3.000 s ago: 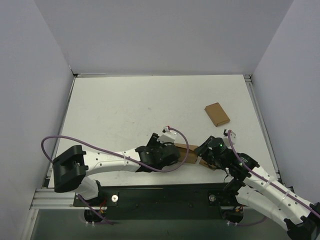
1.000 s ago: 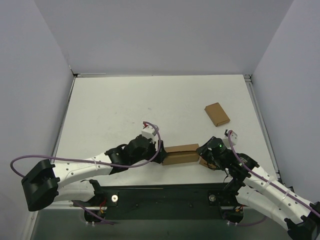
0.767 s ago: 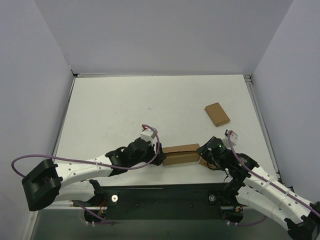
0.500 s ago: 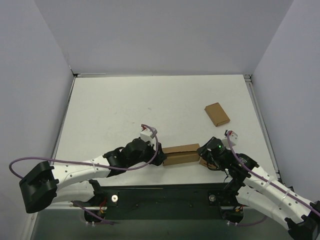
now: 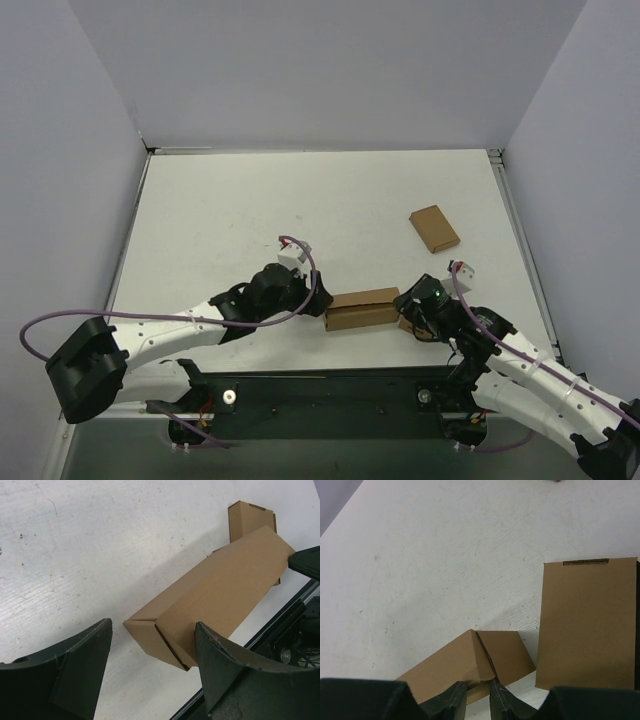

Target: Fold the paper box

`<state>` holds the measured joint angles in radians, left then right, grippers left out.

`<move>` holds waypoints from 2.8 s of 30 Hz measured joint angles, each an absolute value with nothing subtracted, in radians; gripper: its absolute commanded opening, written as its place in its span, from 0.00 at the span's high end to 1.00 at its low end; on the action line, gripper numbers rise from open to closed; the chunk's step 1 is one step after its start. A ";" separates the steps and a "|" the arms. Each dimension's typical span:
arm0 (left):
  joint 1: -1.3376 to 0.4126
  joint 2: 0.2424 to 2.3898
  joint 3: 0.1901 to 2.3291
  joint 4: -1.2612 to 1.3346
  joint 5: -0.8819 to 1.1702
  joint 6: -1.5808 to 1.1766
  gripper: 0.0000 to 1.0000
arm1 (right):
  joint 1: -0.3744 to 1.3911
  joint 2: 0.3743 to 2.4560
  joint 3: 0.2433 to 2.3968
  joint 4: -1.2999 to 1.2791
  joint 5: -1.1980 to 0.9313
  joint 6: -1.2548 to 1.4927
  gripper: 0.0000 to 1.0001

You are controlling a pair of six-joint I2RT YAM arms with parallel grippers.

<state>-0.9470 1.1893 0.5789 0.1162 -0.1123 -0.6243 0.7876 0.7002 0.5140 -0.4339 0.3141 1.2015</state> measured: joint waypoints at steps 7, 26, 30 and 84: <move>-0.947 1.210 0.525 0.208 -0.081 -0.640 0.32 | 0.794 0.700 0.514 -0.442 0.321 1.201 0.73; -0.983 1.245 0.466 0.367 -0.060 -0.594 0.52 | 0.765 0.743 0.605 -0.511 0.312 1.065 0.51; -0.983 1.246 0.465 0.371 -0.060 -0.590 0.53 | 0.733 0.741 0.609 -0.516 0.294 1.037 0.55; -1.118 1.268 0.533 0.284 -0.289 -0.466 0.53 | 0.647 0.708 0.561 -0.495 0.127 1.005 0.40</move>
<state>-1.1179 1.2678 0.5335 0.2840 -0.2886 -0.4664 0.6472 0.7078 0.5610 -0.4953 0.1268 1.0050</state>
